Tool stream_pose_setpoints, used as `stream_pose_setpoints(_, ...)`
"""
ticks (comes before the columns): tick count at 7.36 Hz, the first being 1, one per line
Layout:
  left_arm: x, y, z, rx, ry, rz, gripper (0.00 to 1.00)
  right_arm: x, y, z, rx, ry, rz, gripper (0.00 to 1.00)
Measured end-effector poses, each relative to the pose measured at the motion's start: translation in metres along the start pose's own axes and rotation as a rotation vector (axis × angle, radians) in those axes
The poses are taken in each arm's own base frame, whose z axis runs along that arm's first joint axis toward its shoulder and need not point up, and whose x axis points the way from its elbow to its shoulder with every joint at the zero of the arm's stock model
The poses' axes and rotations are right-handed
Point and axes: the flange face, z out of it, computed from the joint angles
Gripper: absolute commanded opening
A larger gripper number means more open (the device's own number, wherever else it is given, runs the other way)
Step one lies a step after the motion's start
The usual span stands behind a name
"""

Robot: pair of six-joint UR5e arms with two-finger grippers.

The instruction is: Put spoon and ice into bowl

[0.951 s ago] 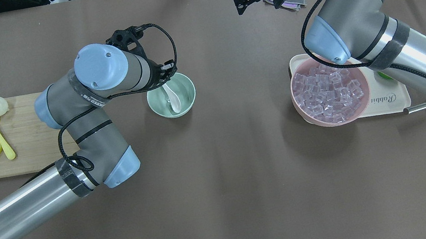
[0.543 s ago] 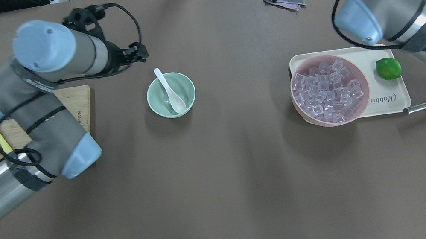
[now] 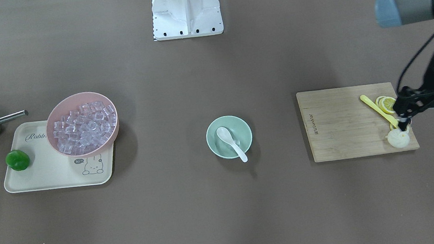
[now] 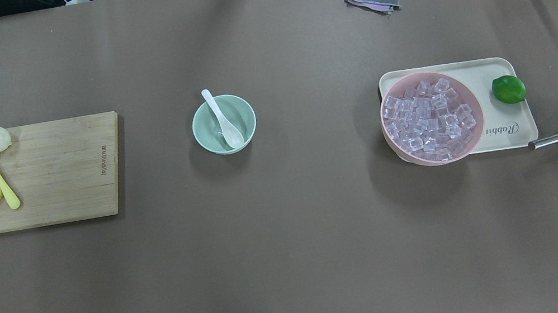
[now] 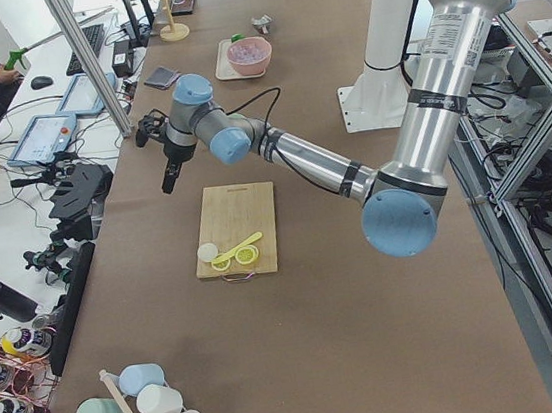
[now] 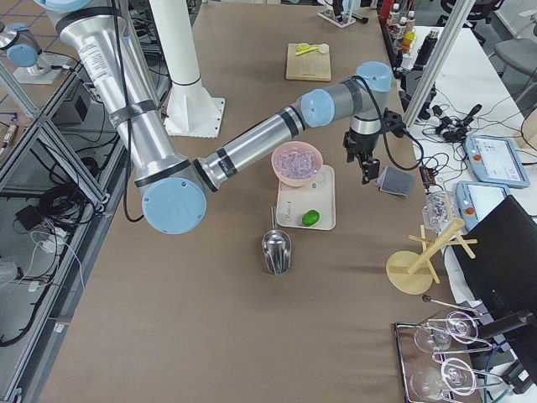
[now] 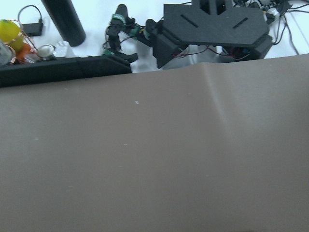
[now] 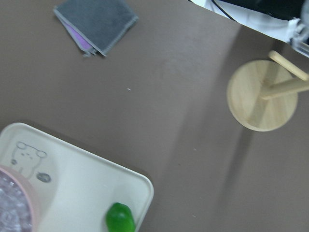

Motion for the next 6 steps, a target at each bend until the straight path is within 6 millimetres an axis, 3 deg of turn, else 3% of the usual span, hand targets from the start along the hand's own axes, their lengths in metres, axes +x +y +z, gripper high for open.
stream_pose_setpoints(1, -0.059, 0.014, -0.010, -0.014, -0.034, 0.064, 0.98, 0.063, 0.047, 0.011, -0.041, 0.009, 0.044, 1.00)
stream_pose_setpoints(2, -0.097, 0.030, -0.018, -0.033, -0.040, 0.082, 0.98, 0.101, 0.083, 0.017, -0.050, 0.013, 0.085, 1.00)
stream_pose_setpoints(4, -0.134, 0.051, -0.027, -0.058, -0.012, 0.060, 0.98, 0.132, 0.123, 0.034, -0.072, 0.034, 0.122, 1.00)
stream_pose_setpoints(6, -0.156, 0.076, -0.016, -0.102, -0.016, 0.029, 0.98, 0.155, 0.154, 0.070, -0.100, 0.021, 0.146, 1.00)
